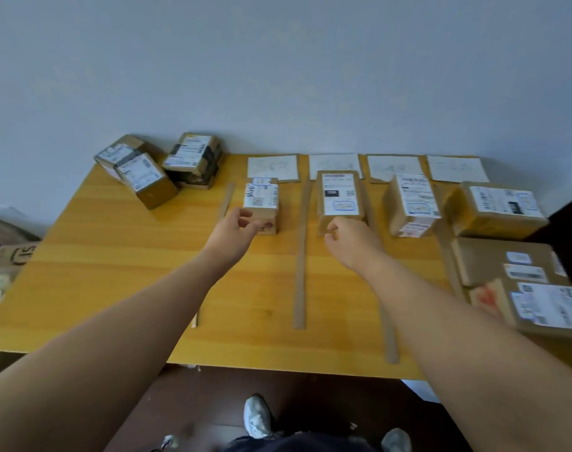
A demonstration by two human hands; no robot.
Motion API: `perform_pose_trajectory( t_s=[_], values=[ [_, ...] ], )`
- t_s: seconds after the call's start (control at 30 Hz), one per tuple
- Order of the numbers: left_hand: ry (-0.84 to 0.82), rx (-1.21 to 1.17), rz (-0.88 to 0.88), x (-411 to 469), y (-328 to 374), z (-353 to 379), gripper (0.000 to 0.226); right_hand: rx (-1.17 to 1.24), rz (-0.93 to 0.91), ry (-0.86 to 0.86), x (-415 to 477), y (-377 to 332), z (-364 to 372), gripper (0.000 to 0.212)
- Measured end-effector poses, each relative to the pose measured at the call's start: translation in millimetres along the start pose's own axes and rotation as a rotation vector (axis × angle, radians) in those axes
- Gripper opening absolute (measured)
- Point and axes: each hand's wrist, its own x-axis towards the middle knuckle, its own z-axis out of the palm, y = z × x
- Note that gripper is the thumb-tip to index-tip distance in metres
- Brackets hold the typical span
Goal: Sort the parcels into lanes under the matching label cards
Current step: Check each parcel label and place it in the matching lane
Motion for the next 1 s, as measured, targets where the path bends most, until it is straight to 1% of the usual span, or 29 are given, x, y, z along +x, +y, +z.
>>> perform_pose_trajectory(
  t_s=[0.17, 0.27, 0.43, 0.63, 0.73, 1.0],
  values=[
    [0.027, 0.004, -0.038, 25.3, -28.9, -52.9, 0.04, 0.045, -0.024, -0.034, 24.3, -65.3, 29.7, 0.029],
    [0.045, -0.005, -0.071, 40.7, -43.4, -76.3, 0.041, 0.028, -0.038, -0.062, 42.8, -93.7, 39.7, 0.025],
    [0.066, -0.054, -0.114, 73.1, -60.1, -108.5, 0.039, 0.032, -0.083, -0.086, 88.2, -129.8, 44.1, 0.032],
    [0.117, -0.057, -0.156, 107.6, -77.3, -139.1, 0.037, 0.031, -0.109, -0.098, 133.8, -166.9, 49.4, 0.033],
    [0.132, -0.049, -0.177, 125.1, -91.4, -152.8, 0.038, 0.076, -0.121, -0.104, 149.2, -182.4, 57.9, 0.033],
    [0.093, -0.013, -0.215, 182.3, -147.2, -202.0, 0.043, 0.133, -0.034, -0.123, 186.2, -232.0, 107.0, 0.032]
  ],
)
